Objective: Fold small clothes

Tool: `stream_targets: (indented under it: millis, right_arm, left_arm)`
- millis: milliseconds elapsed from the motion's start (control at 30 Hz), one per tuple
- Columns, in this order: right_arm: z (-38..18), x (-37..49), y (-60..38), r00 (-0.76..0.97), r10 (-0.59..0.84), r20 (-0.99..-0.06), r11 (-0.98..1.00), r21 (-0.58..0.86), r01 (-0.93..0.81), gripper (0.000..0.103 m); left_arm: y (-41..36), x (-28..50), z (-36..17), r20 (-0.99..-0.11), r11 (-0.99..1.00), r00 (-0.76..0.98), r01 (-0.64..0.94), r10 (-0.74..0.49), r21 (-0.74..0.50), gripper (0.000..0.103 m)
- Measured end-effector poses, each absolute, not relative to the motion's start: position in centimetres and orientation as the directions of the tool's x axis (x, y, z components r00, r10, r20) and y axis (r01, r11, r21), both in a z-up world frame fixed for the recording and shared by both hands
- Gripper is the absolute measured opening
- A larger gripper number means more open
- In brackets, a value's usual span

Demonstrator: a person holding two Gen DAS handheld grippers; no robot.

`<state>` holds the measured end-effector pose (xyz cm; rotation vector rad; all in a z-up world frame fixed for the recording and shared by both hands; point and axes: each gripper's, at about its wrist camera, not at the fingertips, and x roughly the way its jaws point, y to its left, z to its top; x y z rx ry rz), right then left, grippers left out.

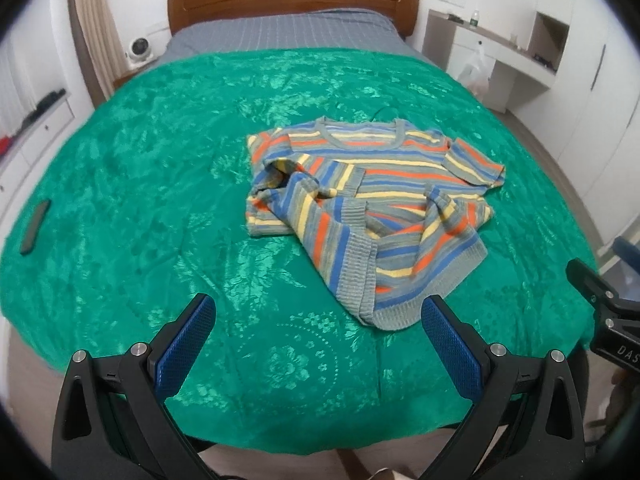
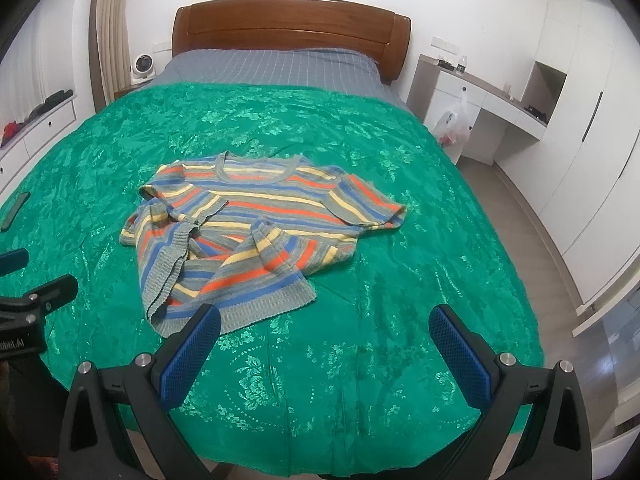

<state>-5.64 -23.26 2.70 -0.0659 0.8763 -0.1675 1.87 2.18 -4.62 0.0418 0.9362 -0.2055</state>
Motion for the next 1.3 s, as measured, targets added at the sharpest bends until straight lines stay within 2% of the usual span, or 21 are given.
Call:
stream_targets:
  millis: [133,267,400,533,567,600,633,667,700,733,767,800,833,867,900,1100,1233,1300]
  right_arm:
    - [0.3,-3.3,-25.1,0.644,-0.06,-0.762,0.998,-0.037,0.05,0.103]
    - [-2.4,-0.9,-27.4,0.586,-0.084,-0.806,0.996,-0.049,0.076,0.102]
    - [-2.2,-0.4,-28.0,0.601,-0.082,-0.795,0.996,-0.041,0.08,0.102]
    - [-4.3,1.6,-27.0,0.562,-0.003,-0.827,1.0,0.002,0.008,0.102]
    - [-5.9,2.9,-26.9,0.532,0.04,-0.846,0.999,0.031,-0.025,0.102]
    - [-7.3,4.0,-26.9,0.506,0.062,-0.86,0.998,0.048,-0.039,0.101]
    - [-8.3,4.7,-27.0,0.489,0.071,-0.87,0.997,0.056,-0.046,0.097]
    - [-9.8,6.1,-27.0,0.462,0.097,-0.882,0.995,0.075,-0.067,0.082]
    - [-10.7,6.9,-26.9,0.442,0.121,-0.889,0.992,0.092,-0.087,0.067]
    - [-11.6,7.8,-26.8,0.411,0.167,-0.896,0.985,0.13,-0.117,0.062]
    - [-12.4,8.6,-26.7,0.376,0.229,-0.898,0.972,0.188,-0.144,0.048]
    - [-12.9,9.1,-26.7,0.342,0.29,-0.894,0.955,0.249,-0.161,0.027]
    - [-13.0,9.2,-26.8,0.329,0.314,-0.891,0.948,0.275,-0.16,0.019]
    - [-12.2,8.7,-27.0,0.34,0.321,-0.884,0.946,0.284,-0.156,0.01]
    - [-11.2,8.0,-27.2,0.358,0.335,-0.871,0.942,0.297,-0.158,0.007]
    - [-4.7,-0.4,-30.3,0.408,0.456,-0.791,0.889,0.432,-0.155,0.007]
    - [-5.1,-5.6,-31.6,0.382,0.462,-0.8,0.879,0.469,-0.083,0.007]
    - [-7.1,-7.6,-32.1,0.355,0.434,-0.828,0.891,0.454,-0.032,0.007]
  left_arm:
    - [1.8,4.3,-6.7,-0.811,0.967,0.551,0.246,-0.197,-0.068,0.102]
    - [1.2,6.3,-8.1,-0.83,0.96,0.516,0.27,-0.213,-0.078,0.102]
    - [0.2,6.8,-8.1,-0.823,0.962,0.532,0.269,-0.199,-0.058,0.102]
    - [-1.9,9.1,-9.4,-0.83,0.957,0.519,0.283,-0.203,-0.057,0.102]
    - [-2.4,9.9,-10.2,-0.834,0.957,0.519,0.286,-0.185,-0.034,0.1]
    - [-3.1,11.1,-11.3,-0.844,0.956,0.511,0.295,-0.162,-0.006,0.092]
    - [-3.5,11.9,-12.2,-0.856,0.953,0.495,0.303,-0.151,0.006,0.084]
    - [-3.8,12.8,-13.3,-0.874,0.949,0.46,0.316,-0.153,0.0,0.065]
    - [-4.1,13.7,-14.3,-0.891,0.944,0.423,0.329,-0.166,-0.02,0.053]
    - [-4.3,14.3,-15.1,-0.899,0.94,0.401,0.339,-0.176,-0.033,0.05]
    - [-4.5,14.6,-15.4,-0.897,0.936,0.401,0.35,-0.183,-0.034,0.034]
    - [-4.4,14.6,-15.5,-0.896,0.934,0.407,0.356,-0.18,-0.027,0.007]
    - [-3.9,14.5,-15.2,-0.893,0.936,0.41,0.352,-0.184,-0.032,0.005]
    - [-2.7,14.1,-14.3,-0.879,0.936,0.413,0.339,-0.24,-0.096,0.005]
    - [-1.2,13.5,-13.3,-0.859,0.935,0.423,0.318,-0.287,-0.156,0.004]
    - [7.0,5.6,-9.2,-0.809,0.917,0.442,0.278,-0.387,-0.286,0.003]
    - [9.8,0.3,-11.9,-0.847,0.917,0.356,0.208,-0.394,-0.339,0.003]
    - [10.5,-1.5,-14.4,-0.88,0.933,0.314,0.172,-0.356,-0.316,0.003]
